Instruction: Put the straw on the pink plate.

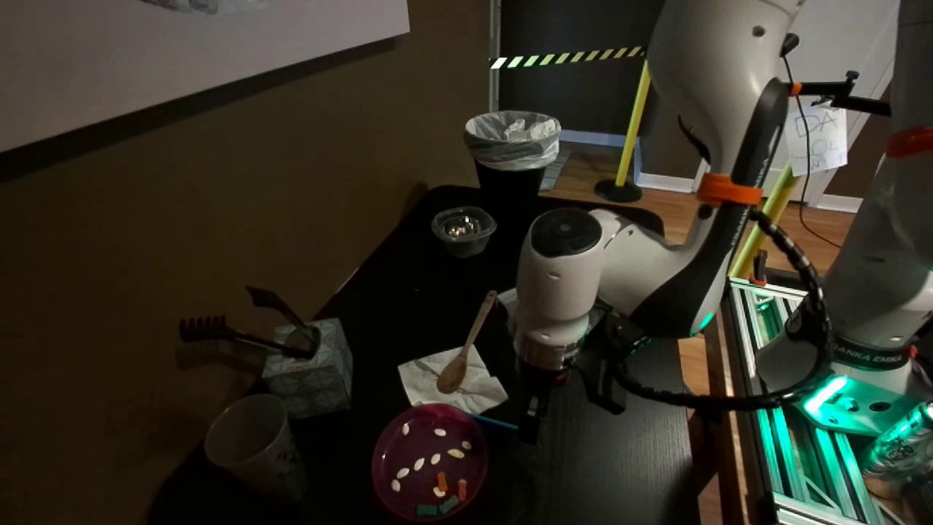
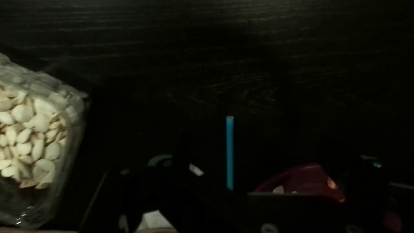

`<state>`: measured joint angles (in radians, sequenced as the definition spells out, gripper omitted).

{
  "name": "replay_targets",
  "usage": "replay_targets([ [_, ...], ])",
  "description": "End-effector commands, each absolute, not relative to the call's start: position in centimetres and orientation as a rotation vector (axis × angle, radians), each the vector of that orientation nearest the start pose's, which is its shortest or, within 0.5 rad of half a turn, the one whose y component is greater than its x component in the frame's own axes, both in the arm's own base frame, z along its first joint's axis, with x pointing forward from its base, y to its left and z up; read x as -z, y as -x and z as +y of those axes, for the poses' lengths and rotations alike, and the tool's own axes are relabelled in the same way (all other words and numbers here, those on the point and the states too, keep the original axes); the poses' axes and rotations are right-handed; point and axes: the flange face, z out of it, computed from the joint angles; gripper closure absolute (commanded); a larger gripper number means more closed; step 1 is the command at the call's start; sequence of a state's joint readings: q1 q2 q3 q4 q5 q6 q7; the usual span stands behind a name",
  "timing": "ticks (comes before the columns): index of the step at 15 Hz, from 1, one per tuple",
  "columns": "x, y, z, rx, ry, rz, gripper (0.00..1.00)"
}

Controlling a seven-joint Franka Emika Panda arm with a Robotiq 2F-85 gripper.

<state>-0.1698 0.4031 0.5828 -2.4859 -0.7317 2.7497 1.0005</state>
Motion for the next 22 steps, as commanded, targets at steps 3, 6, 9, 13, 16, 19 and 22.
replay_targets([
  [3, -15.1, -40.0, 23.0, 0.030, 3.154, -0.088, 0.00],
  [6, -13.5, -41.2, 22.4, -0.011, 3.131, -0.076, 0.00],
  [9, -12.0, -42.1, 21.9, -0.026, 3.101, -0.066, 0.01],
  [13, -10.1, -43.5, 20.5, -0.027, 3.082, -0.055, 0.09],
  [16, -8.5, -43.9, 20.3, -0.060, 3.061, -0.071, 0.37],
  [19, -7.6, -43.5, 21.2, -0.079, 3.060, -0.097, 0.65],
  [22, -7.6, -43.5, 21.4, -0.065, 3.080, -0.107, 0.87],
])
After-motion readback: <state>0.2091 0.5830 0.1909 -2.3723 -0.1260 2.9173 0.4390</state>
